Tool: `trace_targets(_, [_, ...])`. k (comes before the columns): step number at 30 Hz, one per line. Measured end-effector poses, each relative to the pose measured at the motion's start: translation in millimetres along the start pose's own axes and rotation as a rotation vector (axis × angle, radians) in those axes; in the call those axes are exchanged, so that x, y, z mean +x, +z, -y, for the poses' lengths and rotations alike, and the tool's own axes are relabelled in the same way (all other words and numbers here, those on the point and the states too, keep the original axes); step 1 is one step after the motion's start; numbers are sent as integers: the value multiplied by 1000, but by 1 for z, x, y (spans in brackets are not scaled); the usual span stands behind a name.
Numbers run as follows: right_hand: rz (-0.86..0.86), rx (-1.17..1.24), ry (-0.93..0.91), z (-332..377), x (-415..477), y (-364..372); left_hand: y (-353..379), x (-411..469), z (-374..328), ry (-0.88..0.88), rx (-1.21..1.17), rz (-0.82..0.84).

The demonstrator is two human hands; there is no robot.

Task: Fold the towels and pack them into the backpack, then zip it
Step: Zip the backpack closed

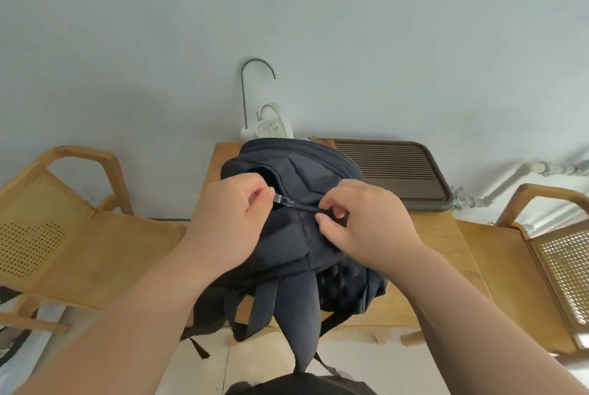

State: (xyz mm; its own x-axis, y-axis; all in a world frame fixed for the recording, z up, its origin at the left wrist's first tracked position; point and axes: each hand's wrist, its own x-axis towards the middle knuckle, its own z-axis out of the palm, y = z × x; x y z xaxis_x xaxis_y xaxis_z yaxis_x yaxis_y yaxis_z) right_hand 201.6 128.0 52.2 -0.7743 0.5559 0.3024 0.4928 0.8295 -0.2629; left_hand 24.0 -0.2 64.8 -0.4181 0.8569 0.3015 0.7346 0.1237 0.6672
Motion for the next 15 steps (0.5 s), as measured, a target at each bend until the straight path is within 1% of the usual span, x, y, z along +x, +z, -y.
trace_targets(2, [-66, 86, -44, 24, 3, -3, -12, 1, 0, 75, -32, 20])
trace_targets(4, [-115, 116, -47, 38, 5, -3, -22, 0, 0, 123, -34, 18])
trace_targets(6, [-127, 139, -32, 46, 5, -4, -31, 0, 1, 166, -45, 23])
trace_targets(8, [-133, 143, -60, 53, 6, -4, -37, 1, 1, 214, -63, 37])
trace_targets(10, [-158, 110, -104, 63, 10, -2, -40, 4, 2, 241, -70, 24])
trace_targets(15, [-175, -50, -79, 72, 16, -1, -47, 13, 12, 212, -59, 14])
